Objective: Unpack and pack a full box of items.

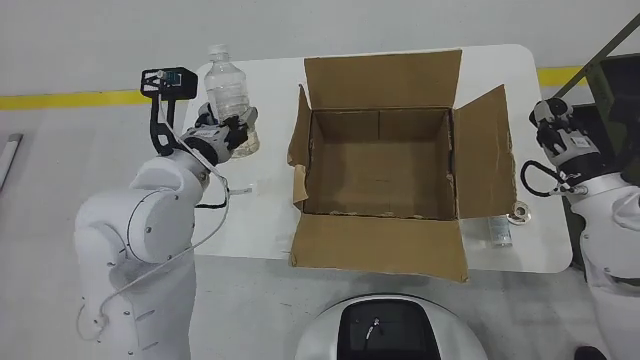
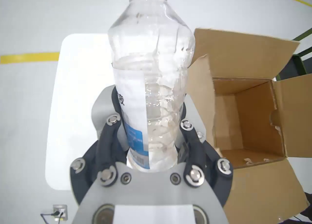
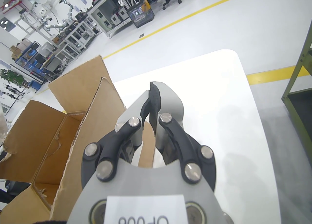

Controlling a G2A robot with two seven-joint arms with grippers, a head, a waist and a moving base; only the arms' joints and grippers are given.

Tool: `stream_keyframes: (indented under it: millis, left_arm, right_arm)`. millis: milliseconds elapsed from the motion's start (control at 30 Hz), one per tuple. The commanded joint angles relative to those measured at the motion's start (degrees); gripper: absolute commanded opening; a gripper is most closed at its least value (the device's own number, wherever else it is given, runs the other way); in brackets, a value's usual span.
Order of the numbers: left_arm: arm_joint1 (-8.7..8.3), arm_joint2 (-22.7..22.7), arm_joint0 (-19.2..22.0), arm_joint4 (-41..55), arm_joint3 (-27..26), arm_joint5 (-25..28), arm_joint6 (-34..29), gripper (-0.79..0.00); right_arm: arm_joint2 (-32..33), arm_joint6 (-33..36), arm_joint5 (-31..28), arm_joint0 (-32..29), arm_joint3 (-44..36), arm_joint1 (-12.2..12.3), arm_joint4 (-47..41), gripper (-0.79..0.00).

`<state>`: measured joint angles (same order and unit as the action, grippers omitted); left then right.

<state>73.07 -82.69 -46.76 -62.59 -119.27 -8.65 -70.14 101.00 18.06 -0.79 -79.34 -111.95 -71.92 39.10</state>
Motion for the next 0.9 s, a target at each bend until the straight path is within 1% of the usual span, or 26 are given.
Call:
stream_keyframes:
  millis: [0,167,267,300,367,433,867]
  left_arm:
    - [0.25,2.07,2.67,2.43,0.63,-0.22,0.3,-0.785]
    - [1.11,7.69,7.92,9.7,2.13,-1.96,0.45,-0.785]
    - [1.76,11.11,10.32,14.1,3.57,-4.3,0.76,-0.785]
    - [2.01,12.19,10.98,16.24,4.26,-5.19,0.67,-0.785]
    - [2.31,14.37,12.07,17.62,6.24,-5.85,0.59,-0.785]
    - [2.73,16.63,12.3,21.27,7.68,-6.89,-0.13,-0.785]
    - [2.81,16.98,12.32,22.18,7.86,-6.92,-0.29,-0.785]
  right_arm:
    - [0.25,-0.22,0.07,-0.3,-0.09,0.03,-0.29,-0.785]
    - [1.31,-0.78,0.26,-1.19,-0.27,0.15,-0.71,-0.785]
    - [1.76,-1.02,0.36,-1.64,-0.43,0.2,-1.06,-0.785]
    - [1.92,-1.2,0.41,-1.84,-0.54,0.21,-1.1,-0.785]
    - [2.17,-1.41,0.55,-2.21,-0.59,0.23,-1.36,-0.785]
    - [2.46,-1.55,0.72,-2.47,-0.7,0.27,-1.48,-0.785]
    - [3.76,-1.86,0.58,-3.09,0.04,0.55,-2.29,-0.785]
